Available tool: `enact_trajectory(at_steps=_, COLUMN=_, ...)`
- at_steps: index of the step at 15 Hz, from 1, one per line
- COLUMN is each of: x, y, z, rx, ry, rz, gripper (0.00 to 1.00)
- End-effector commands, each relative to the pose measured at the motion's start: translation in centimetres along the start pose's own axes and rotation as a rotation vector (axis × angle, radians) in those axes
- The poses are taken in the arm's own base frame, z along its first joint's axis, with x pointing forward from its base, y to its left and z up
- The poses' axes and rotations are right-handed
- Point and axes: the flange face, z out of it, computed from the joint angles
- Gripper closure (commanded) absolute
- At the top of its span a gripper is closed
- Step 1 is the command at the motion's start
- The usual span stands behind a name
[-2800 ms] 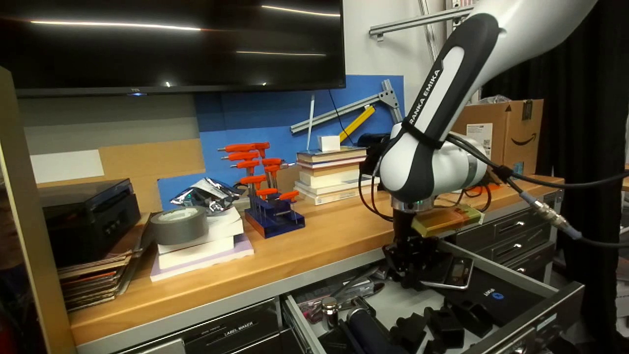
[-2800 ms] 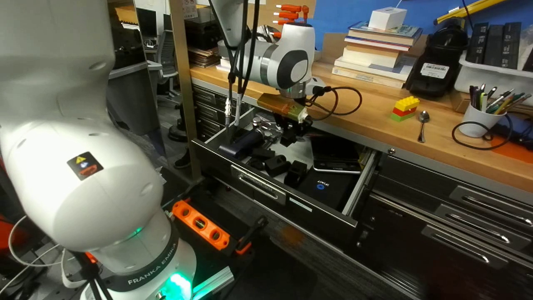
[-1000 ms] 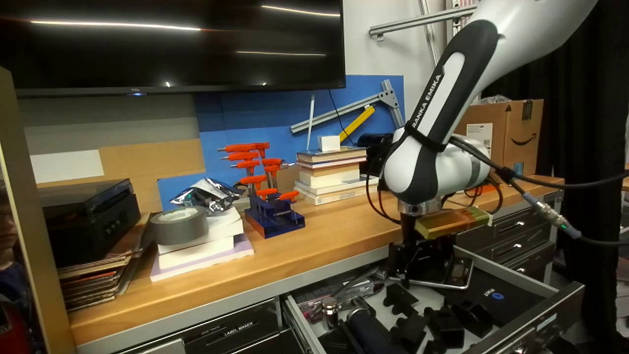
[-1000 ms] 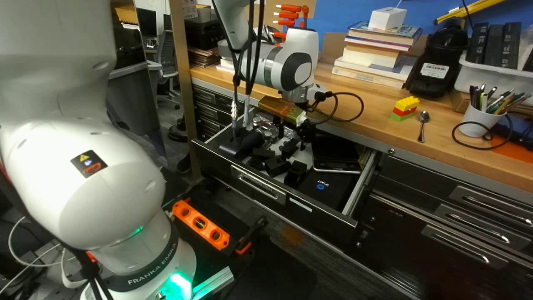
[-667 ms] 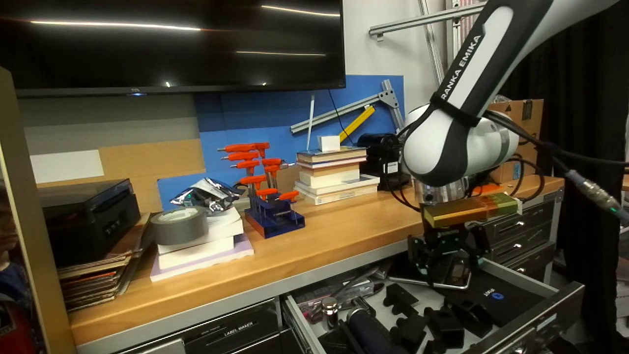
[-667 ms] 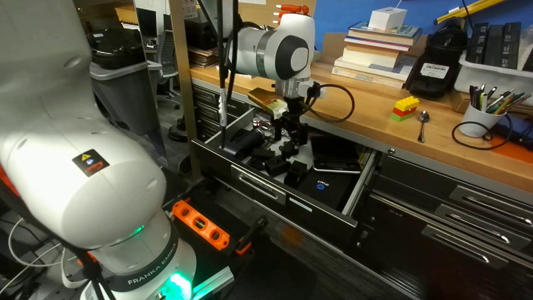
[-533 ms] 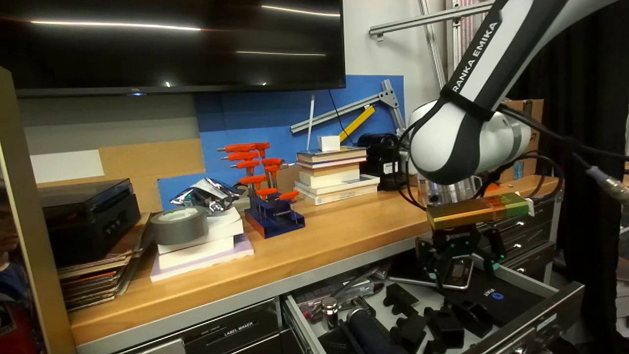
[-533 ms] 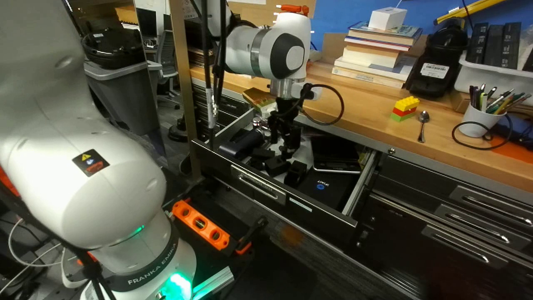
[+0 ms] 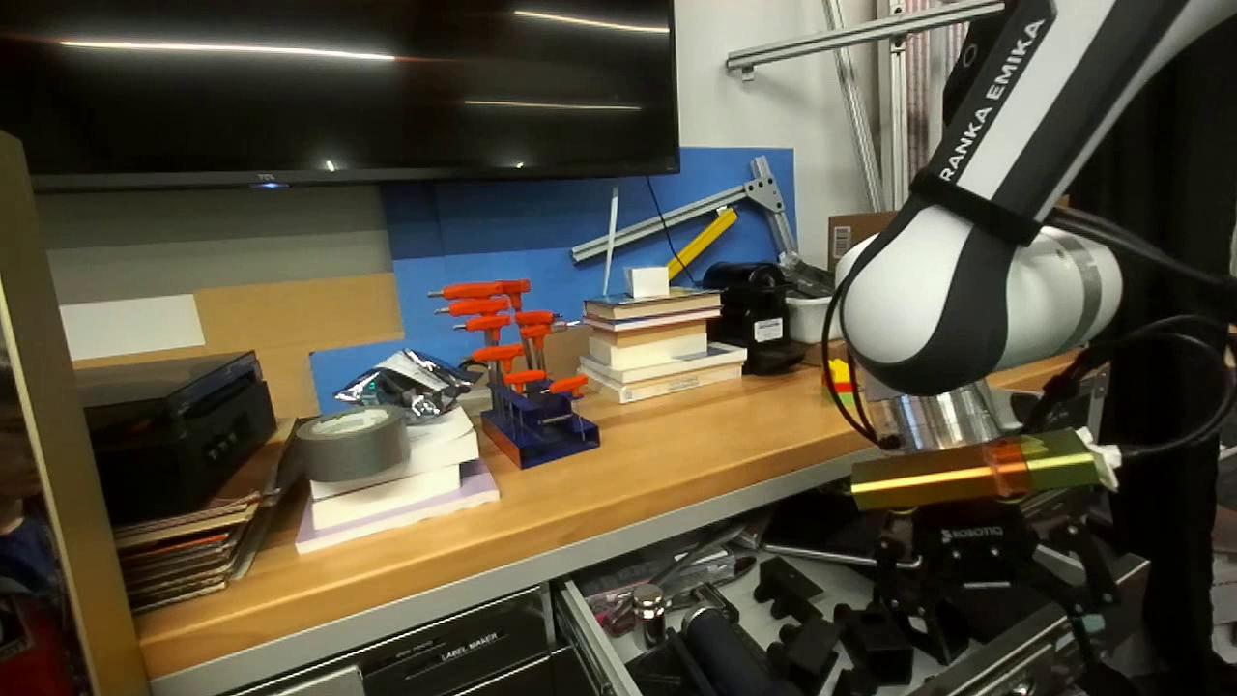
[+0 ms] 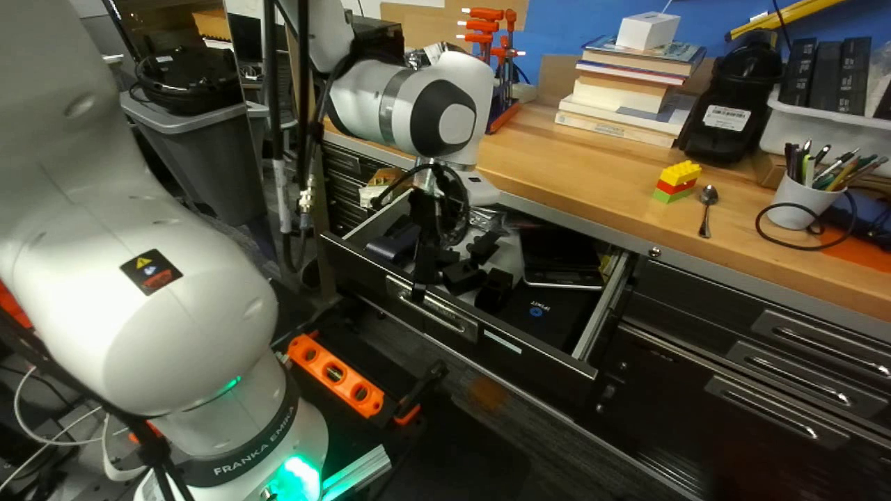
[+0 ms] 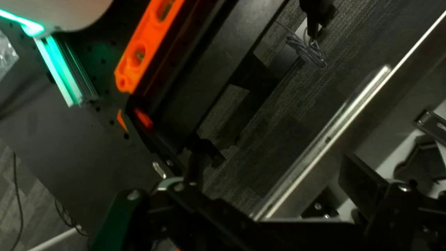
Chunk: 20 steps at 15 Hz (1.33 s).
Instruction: Pick up the black objects and put them in the open drawer and close it
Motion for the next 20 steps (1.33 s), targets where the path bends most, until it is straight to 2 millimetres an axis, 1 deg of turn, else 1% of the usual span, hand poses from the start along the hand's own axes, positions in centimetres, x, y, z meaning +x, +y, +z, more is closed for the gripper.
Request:
enact_trajectory(at_steps=1, x=-2.4, y=1.8, z=1.1, rx=-0.026, ry=-0.083, rz=0.147, gripper=0.00)
enact_trajectory(at_steps=2, x=-1.9, y=0.9, z=0.7, rx=-0.033, ry=-0.105, rz=0.171, gripper=0.00)
enact_trajectory(at_steps=4, x=-2.1, y=1.0, z=1.1, rx=-0.028, ry=-0.144, rz=0.207, gripper=0.00)
enact_trajectory(at_steps=6, x=-1.7, y=0.7, z=1.9, rx=0.003, ry=-0.176, rz=0.226, gripper=0.00)
enact_trajectory(at_steps=9, x=-1.4, y=0.5, z=3.9, rx=0.022, ry=-0.254, rz=0.247, gripper=0.00)
enact_trajectory(at_steps=11, x=-1.1, y=0.2, z=5.7, rx=0.043, ry=-0.288, rz=0.242, gripper=0.00)
enact_trajectory(at_steps=14, x=0.0, y=-0.5, z=8.2, rx=0.106, ry=-0.263, rz=0.248, gripper=0.00)
enact_trajectory(at_steps=16, x=1.1, y=-1.0, z=8.2, rx=0.167, ry=-0.184, rz=0.251, gripper=0.00)
enact_trajectory(at_steps=18, x=1.7, y=-1.4, z=7.5, rx=0.221, ry=-0.112, rz=0.241, gripper=0.00)
enact_trajectory(at_steps=20, x=2.2, y=-2.0, z=7.1, rx=0.271, ry=-0.042, rz=0.241, gripper=0.00)
